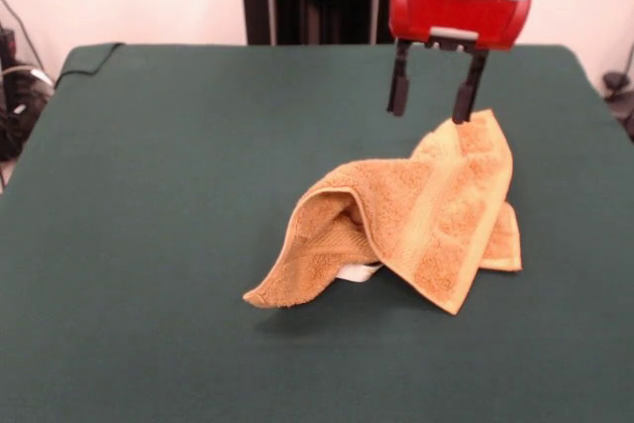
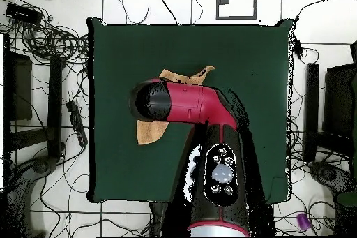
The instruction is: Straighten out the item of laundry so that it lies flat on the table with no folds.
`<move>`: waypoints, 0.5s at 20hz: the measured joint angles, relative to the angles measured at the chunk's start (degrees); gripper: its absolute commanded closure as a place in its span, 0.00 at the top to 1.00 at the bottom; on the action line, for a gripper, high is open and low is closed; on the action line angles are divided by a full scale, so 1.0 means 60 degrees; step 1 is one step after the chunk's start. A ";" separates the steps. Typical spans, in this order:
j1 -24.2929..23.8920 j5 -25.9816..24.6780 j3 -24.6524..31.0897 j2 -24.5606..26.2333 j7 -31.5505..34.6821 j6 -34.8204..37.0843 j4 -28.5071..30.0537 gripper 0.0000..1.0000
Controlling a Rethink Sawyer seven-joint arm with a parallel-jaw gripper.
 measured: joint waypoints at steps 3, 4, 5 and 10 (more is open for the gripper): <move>0.0000 0.0000 0.0000 0.0070 0.0000 -0.0041 -0.0057 1.00; 0.0000 -0.0002 0.0000 0.0097 0.0000 -0.0072 -0.0072 1.00; 0.0000 -0.0002 0.0000 0.0137 0.0000 -0.0115 -0.0095 1.00; 0.0003 -0.0019 0.0000 0.0268 0.0000 -0.0231 -0.0233 1.00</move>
